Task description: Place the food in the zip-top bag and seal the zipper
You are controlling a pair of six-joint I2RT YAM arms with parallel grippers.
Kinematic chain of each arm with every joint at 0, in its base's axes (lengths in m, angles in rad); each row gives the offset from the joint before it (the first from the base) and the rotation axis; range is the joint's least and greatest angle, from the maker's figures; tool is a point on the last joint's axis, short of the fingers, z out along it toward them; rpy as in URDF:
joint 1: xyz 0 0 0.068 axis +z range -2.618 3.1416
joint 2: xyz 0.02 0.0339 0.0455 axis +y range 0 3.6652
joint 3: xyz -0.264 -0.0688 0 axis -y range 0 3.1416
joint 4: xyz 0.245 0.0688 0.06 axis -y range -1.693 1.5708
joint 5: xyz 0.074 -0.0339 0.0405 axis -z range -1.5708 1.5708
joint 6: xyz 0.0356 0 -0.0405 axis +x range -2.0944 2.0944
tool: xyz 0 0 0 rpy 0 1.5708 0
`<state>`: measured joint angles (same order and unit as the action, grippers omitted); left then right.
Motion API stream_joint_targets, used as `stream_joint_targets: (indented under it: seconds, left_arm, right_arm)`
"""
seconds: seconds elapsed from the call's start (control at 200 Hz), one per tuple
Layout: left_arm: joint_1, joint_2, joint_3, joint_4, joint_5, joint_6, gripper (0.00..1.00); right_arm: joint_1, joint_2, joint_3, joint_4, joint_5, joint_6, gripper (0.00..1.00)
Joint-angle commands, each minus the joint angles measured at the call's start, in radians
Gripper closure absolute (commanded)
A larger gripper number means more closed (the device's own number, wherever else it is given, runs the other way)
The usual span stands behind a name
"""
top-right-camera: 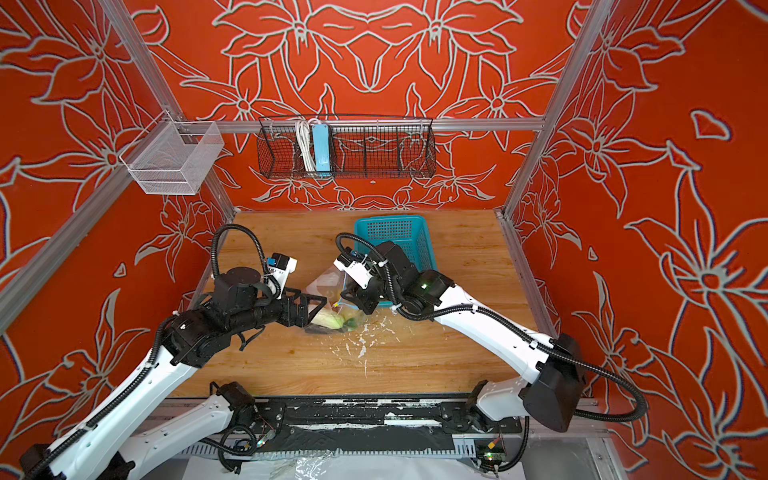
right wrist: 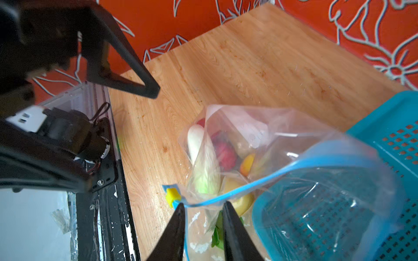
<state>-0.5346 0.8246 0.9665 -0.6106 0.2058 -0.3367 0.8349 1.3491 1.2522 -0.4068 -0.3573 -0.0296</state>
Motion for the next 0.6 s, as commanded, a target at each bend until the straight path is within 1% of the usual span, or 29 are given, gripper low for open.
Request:
stream_joint_targets:
  seconds: [0.0, 0.22, 0.591]
  left_arm:
    - [0.008, 0.000, -0.001, 0.014, 0.016, 0.008, 0.03]
    - [0.010, -0.008, -0.008, 0.025, 0.029, 0.011, 0.03]
    - [0.011, -0.010, -0.013, 0.031, 0.028, 0.013, 0.03]
  right_arm:
    - [-0.005, -0.037, 0.035, -0.019, -0.030, -0.010, 0.69]
    - [-0.005, -0.020, 0.000, -0.073, -0.103, -0.042, 0.70]
    - [-0.005, 0.019, -0.046, -0.107, -0.145, -0.069, 0.71]
